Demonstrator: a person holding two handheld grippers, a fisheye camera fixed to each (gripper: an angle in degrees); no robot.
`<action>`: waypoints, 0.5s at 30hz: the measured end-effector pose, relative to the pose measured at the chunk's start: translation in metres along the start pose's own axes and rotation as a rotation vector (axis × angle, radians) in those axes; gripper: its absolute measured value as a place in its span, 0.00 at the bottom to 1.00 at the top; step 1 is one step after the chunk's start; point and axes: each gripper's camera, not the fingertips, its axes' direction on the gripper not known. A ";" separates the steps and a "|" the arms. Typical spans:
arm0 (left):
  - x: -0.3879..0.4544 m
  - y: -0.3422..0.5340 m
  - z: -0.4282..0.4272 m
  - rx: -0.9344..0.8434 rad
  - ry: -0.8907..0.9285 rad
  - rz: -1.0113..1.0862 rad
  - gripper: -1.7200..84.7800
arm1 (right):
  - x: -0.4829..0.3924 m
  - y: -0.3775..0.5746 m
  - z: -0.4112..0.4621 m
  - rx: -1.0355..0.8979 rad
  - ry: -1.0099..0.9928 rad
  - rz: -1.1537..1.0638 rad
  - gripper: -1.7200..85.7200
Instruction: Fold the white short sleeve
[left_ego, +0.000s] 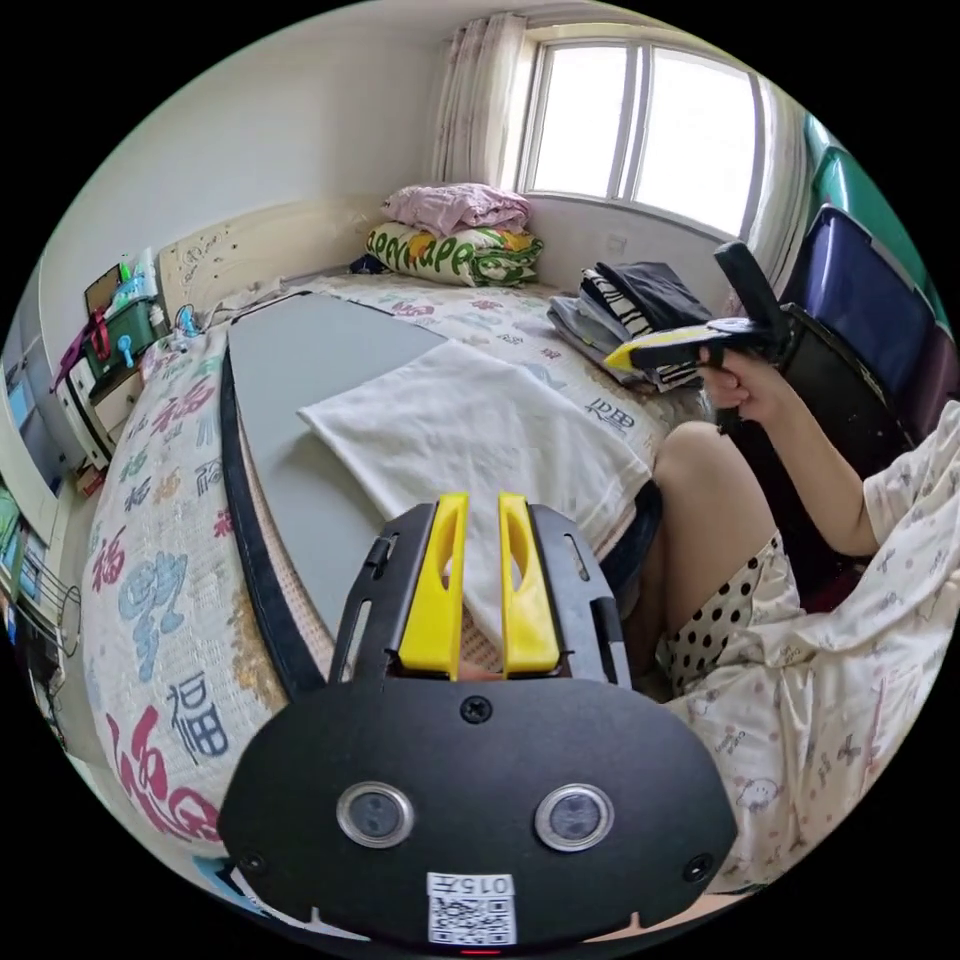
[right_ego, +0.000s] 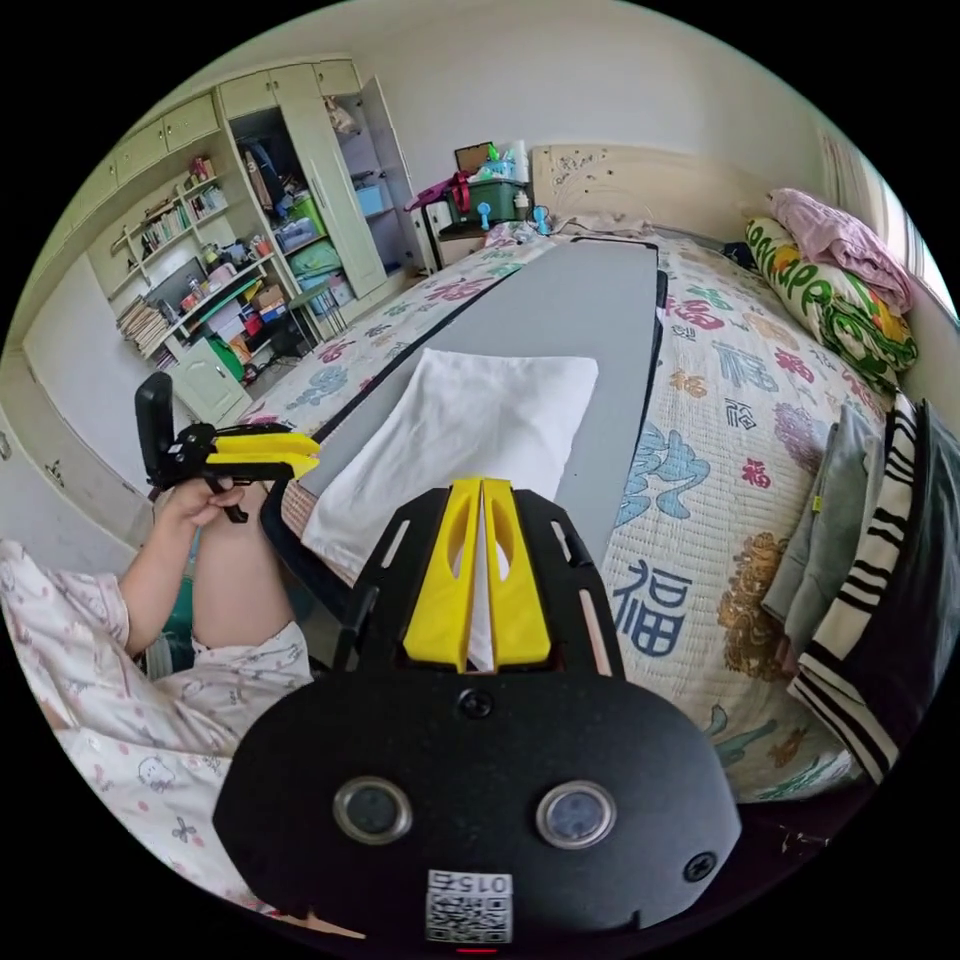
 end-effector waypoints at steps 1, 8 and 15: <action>0.000 -0.014 0.004 0.016 0.013 0.000 0.09 | -0.003 -0.007 0.007 -0.008 0.004 0.005 0.02; 0.011 -0.195 0.088 0.049 0.121 -0.006 0.05 | -0.038 -0.040 0.051 -0.023 -0.012 0.003 0.01; 0.040 -0.277 0.230 -0.240 0.100 0.039 0.03 | -0.039 -0.039 0.083 -0.073 0.025 0.128 0.01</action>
